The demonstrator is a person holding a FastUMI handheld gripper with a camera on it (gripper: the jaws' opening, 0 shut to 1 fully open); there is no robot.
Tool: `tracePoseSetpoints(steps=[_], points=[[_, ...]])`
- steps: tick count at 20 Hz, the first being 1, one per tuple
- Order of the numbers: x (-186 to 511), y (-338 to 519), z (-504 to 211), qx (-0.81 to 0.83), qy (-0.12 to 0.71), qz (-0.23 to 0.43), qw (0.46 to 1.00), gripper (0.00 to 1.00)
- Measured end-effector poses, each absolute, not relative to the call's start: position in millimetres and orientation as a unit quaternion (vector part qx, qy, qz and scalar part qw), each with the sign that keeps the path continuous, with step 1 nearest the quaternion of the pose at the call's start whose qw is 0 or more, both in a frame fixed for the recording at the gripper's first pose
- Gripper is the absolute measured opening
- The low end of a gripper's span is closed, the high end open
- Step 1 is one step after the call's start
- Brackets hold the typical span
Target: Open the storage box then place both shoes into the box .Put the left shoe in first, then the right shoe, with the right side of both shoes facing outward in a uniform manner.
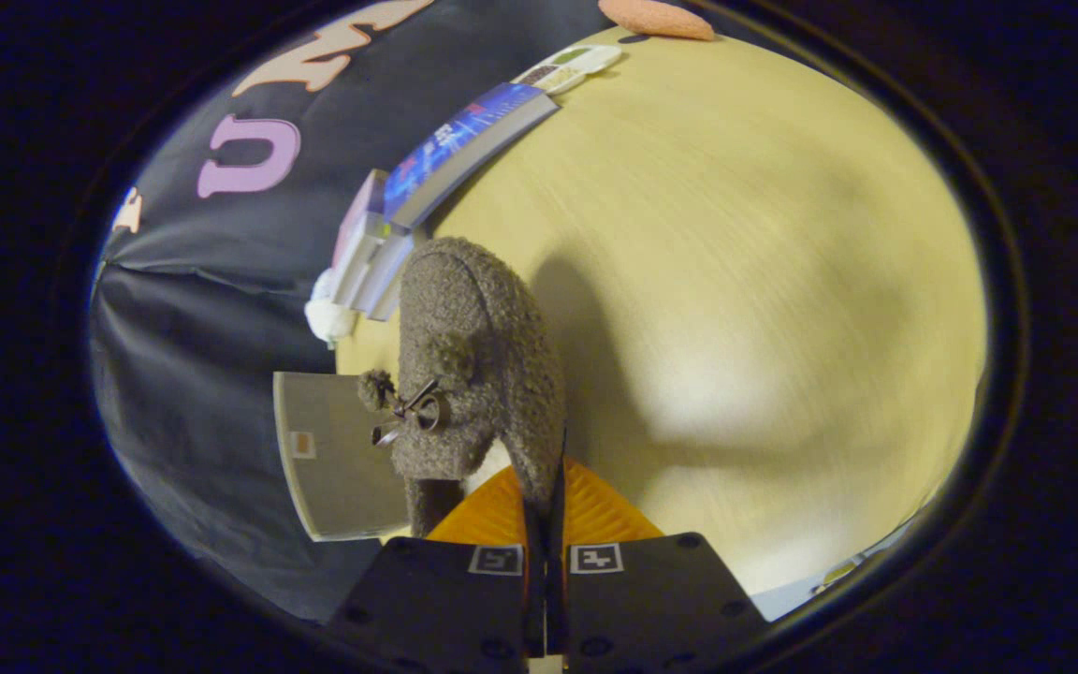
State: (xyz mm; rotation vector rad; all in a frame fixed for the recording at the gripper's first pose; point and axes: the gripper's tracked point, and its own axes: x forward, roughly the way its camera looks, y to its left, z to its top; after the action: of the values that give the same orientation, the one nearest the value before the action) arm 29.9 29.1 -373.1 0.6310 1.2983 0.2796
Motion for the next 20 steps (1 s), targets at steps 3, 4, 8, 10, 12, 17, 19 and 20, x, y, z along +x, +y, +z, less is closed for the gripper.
tracePoseSetpoints(steps=[3, 4, 8, 10, 12, 17, 19, 20], points=[[22.7, 66.2, -330.6, 0.306, 0.575, 0.165, 0.74, 0.04], [18.2, 82.8, -315.5, 0.314, 0.572, 0.18, 0.736, 0.04], [-6.7, 154.6, -263.3, 0.325, 0.571, 0.248, 0.712, 0.04], [-13.4, 191.0, -249.7, 0.318, 0.572, 0.271, 0.706, 0.04], [-21.0, 227.5, -242.7, 0.306, 0.577, 0.287, 0.701, 0.04], [-29.1, 303.7, -248.9, 0.253, 0.587, 0.299, 0.709, 0.04], [-25.5, 324.3, -261.5, 0.215, 0.588, 0.288, 0.724, 0.04], [-21.5, 332.6, -270.9, 0.193, 0.589, 0.276, 0.734, 0.04]])
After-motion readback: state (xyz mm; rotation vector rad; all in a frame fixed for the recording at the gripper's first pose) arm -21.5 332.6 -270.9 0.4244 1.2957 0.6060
